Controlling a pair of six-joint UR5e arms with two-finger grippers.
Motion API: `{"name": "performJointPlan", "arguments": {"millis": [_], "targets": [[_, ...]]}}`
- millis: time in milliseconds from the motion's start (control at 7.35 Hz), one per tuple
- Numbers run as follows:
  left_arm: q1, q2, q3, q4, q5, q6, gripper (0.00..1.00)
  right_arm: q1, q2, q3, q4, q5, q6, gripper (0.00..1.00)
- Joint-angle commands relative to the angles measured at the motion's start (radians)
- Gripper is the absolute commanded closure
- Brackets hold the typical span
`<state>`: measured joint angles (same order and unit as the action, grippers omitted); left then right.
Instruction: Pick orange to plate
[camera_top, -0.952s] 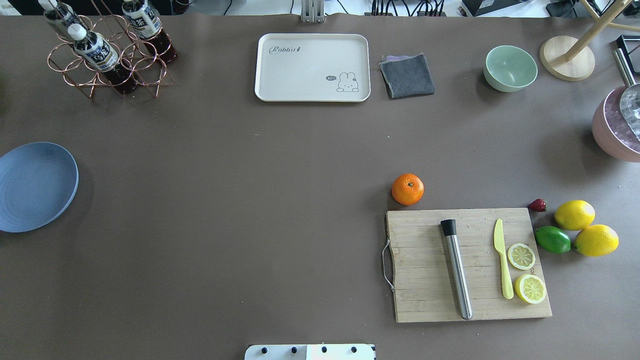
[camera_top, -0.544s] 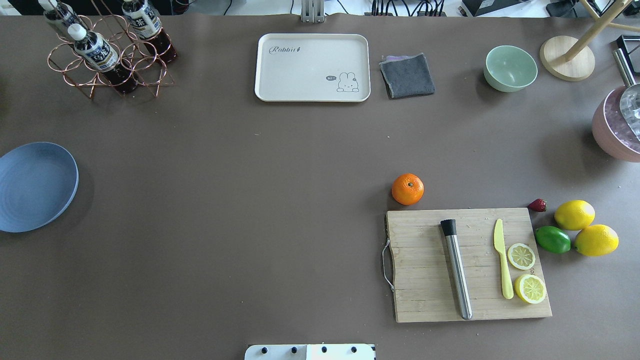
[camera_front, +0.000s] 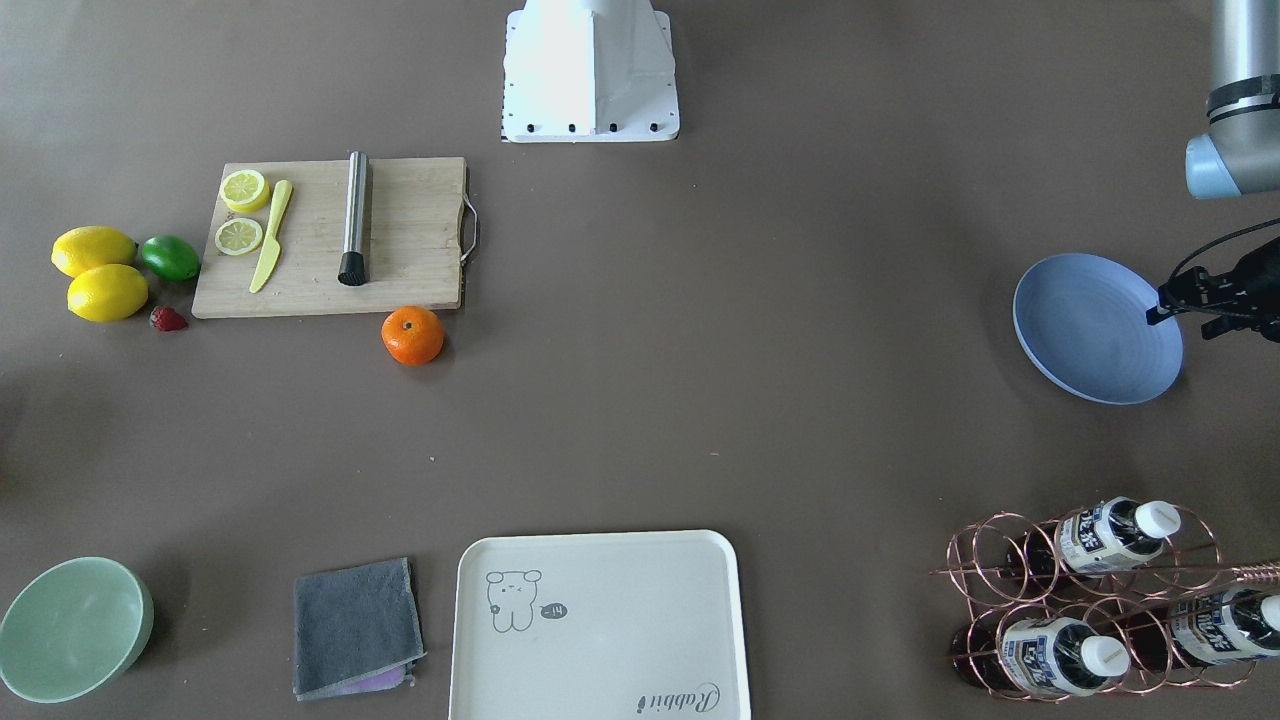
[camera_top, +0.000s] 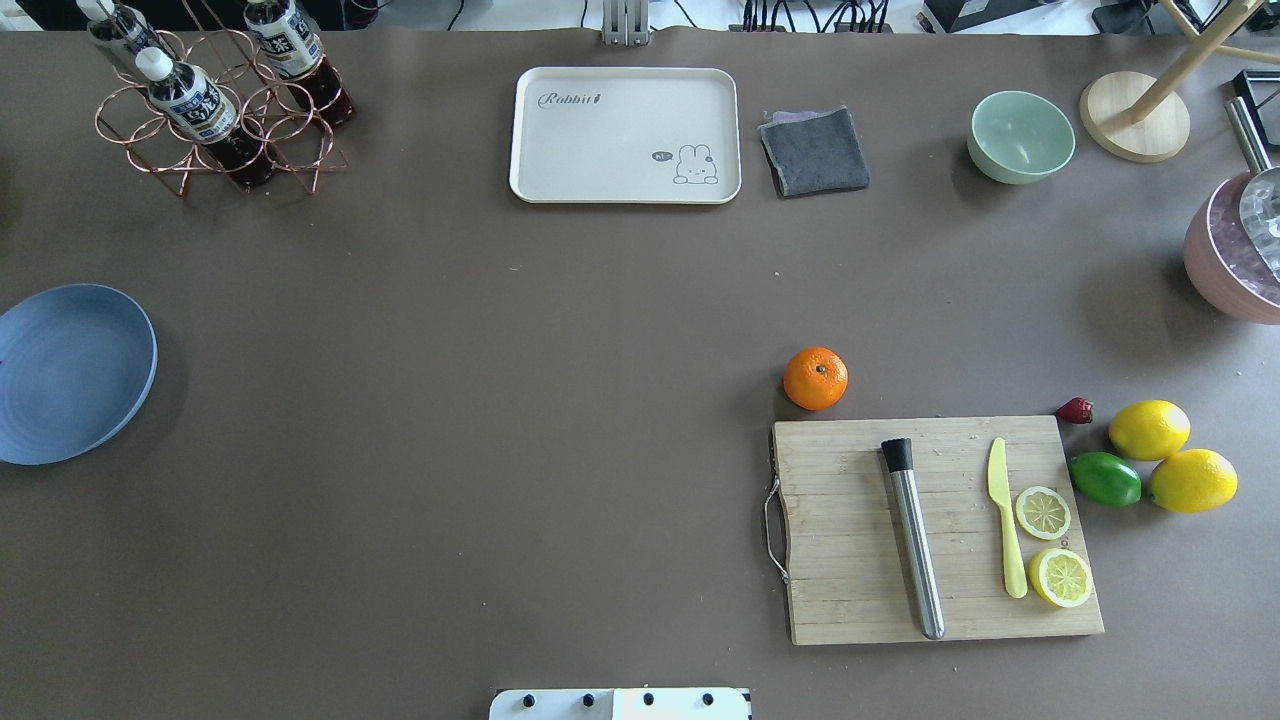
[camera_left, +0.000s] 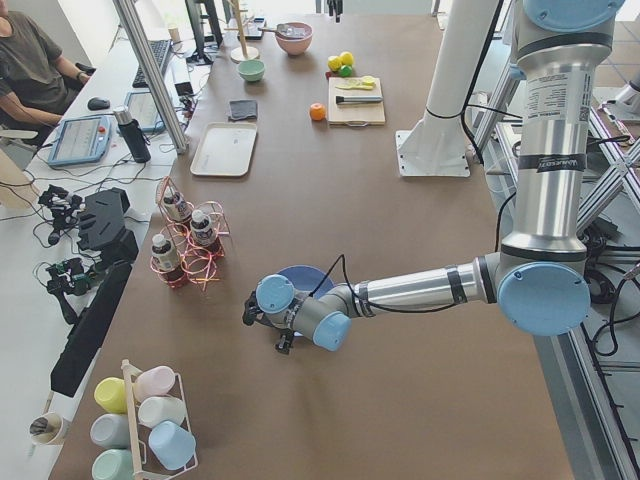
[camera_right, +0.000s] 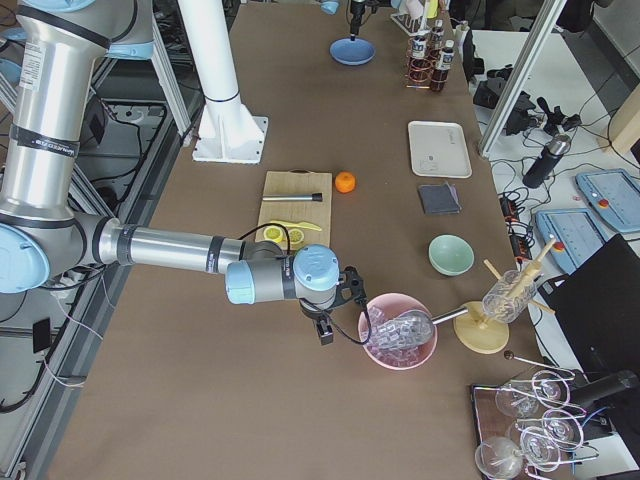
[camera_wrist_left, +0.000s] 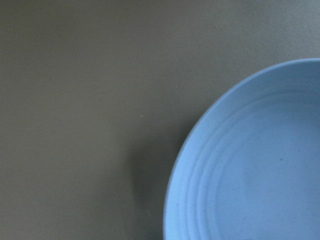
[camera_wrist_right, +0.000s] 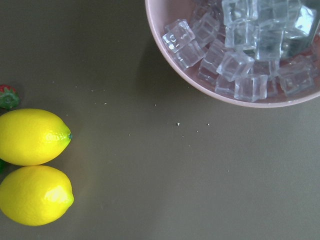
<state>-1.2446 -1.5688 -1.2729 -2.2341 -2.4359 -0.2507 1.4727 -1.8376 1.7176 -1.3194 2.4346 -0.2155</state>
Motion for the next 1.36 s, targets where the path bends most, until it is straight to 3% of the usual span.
{"name": "performJointPlan", "arguments": {"millis": [0, 136, 408, 544, 680, 816, 1224], "targets": [[0.002, 0.001, 0.004, -0.002, 0.000, -0.002, 0.29, 0.000, -0.002, -0.003, 0.006, 0.018, 0.001, 0.00], [0.002, 0.001, 0.012, -0.004, 0.000, -0.001, 0.34, 0.000, -0.002, -0.003, 0.006, 0.020, -0.001, 0.00], [0.004, 0.001, 0.012, -0.004, 0.000, -0.002, 0.55, 0.000, -0.002, -0.003, 0.008, 0.020, -0.011, 0.00], [0.010, 0.001, 0.012, -0.004, 0.000, -0.010, 0.67, -0.002, -0.002, -0.001, 0.009, 0.018, -0.016, 0.00], [0.013, 0.001, 0.010, -0.007, 0.000, -0.022, 0.87, -0.005, -0.002, -0.001, 0.009, 0.018, -0.016, 0.00], [0.013, 0.001, 0.012, -0.015, 0.000, -0.024, 1.00, -0.009, 0.000, -0.001, 0.009, 0.018, -0.015, 0.00], [0.013, 0.001, -0.070, -0.015, -0.014, -0.094, 1.00, -0.012, 0.014, 0.019, 0.009, 0.015, 0.002, 0.00]]}}
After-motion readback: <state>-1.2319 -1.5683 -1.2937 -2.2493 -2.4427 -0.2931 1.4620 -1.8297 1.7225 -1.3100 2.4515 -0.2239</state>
